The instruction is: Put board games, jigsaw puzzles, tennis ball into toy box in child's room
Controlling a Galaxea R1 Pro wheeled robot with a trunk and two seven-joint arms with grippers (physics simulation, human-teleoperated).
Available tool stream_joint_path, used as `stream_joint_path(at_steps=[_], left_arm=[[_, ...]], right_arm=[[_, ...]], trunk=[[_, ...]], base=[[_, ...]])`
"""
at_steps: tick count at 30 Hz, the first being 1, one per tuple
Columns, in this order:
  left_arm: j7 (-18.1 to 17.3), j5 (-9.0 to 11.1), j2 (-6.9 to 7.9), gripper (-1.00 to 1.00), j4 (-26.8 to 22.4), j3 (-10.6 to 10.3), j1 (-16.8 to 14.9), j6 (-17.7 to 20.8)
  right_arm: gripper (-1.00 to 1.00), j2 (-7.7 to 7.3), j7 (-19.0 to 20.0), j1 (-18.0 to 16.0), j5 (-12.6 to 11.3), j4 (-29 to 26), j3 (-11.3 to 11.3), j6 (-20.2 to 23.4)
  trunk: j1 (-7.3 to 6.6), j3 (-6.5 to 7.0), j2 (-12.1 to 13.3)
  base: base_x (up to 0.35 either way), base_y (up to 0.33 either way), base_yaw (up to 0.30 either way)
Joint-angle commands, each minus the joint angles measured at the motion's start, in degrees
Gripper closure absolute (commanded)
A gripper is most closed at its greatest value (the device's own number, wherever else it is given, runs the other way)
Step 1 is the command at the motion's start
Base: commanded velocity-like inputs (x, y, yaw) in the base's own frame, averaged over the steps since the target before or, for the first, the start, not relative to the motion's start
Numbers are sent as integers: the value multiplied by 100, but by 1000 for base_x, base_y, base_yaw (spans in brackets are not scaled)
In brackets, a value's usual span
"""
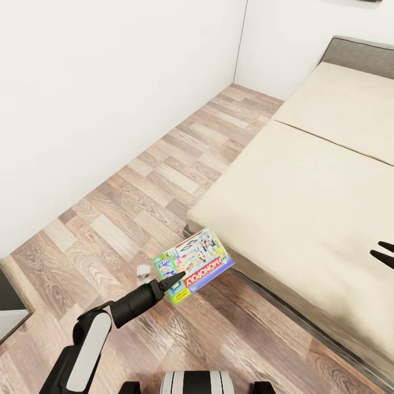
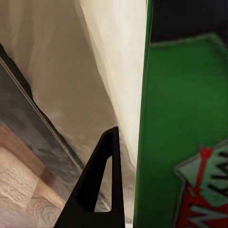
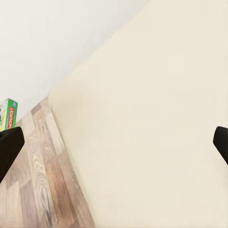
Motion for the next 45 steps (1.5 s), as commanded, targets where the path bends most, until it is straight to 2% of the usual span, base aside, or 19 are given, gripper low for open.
stream_joint_path(at_steps=[1,4,9,12,23,36,45], left_arm=[[-12,23,2,100,-30,44,46,31],[-58,25,20,100,-89,182,164,34],[-140,27,45,100,-119,287,231,37],[-205,24,69,100,-135,347,267,37],[-265,21,92,100,-148,406,304,36],[-273,15,96,100,-149,416,311,36],[-274,-9,96,100,-141,417,312,42]], right_arm=[[-100,11,33,2,-14,1,3,40],[-100,38,71,11,-12,1,33,12],[-100,64,89,16,-8,1,59,-59],[-100,138,102,19,-3,0,134,-126],[-100,249,93,21,1,0,251,-191],[-100,267,80,15,2,0,277,-198],[-100,269,61,13,9,0,282,-193]], trunk=[[0,-1,-1],[0,12,-1],[0,45,-1],[0,69,-1],[0,167,-1],[0,289,-1],[-198,536,360]], base=[[-6,0,0],[-4,0,0],[-2,0,0],[0,0,0],[0,0,0],[0,0,0],[0,0,0]])
